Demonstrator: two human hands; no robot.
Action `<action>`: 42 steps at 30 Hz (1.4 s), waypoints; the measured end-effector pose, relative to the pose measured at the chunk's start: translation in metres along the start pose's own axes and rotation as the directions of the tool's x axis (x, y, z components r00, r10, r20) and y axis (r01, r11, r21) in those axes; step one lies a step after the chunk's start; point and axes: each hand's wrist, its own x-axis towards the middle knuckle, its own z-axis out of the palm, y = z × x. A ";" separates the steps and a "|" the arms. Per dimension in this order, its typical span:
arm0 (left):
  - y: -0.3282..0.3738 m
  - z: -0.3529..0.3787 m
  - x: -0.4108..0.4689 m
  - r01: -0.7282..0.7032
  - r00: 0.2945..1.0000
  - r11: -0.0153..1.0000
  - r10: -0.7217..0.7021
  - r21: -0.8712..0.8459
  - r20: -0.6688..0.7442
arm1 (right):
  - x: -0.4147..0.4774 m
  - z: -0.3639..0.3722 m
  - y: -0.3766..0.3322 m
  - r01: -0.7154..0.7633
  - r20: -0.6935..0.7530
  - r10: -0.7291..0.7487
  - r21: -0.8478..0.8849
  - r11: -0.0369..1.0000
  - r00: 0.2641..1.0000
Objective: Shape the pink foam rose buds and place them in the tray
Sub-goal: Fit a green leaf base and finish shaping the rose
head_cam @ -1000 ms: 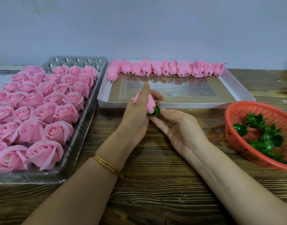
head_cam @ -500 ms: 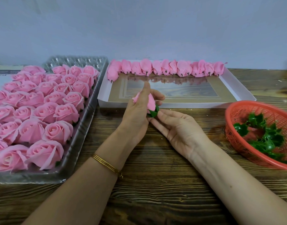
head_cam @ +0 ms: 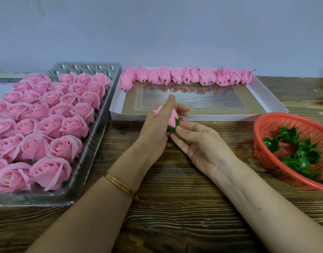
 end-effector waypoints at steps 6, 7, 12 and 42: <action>0.001 -0.002 0.001 0.041 0.995 0.999 -0.040 -0.010 0.086 | -0.001 -0.002 -0.001 0.050 0.027 -0.049 -0.026 0.998 0.998; 0.001 -0.003 0.001 0.045 0.994 0.999 -0.044 -0.004 0.102 | -0.001 -0.002 -0.001 0.064 0.029 -0.064 -0.029 0.998 0.998; 0.002 -0.003 0.000 0.047 0.992 0.998 -0.051 0.035 0.119 | -0.002 -0.002 -0.002 0.073 0.038 -0.072 -0.019 0.997 0.997; 0.000 -0.008 -0.001 0.004 0.983 0.990 -0.030 0.140 0.179 | -0.002 -0.003 -0.007 0.047 0.114 -0.038 -0.078 0.996 0.993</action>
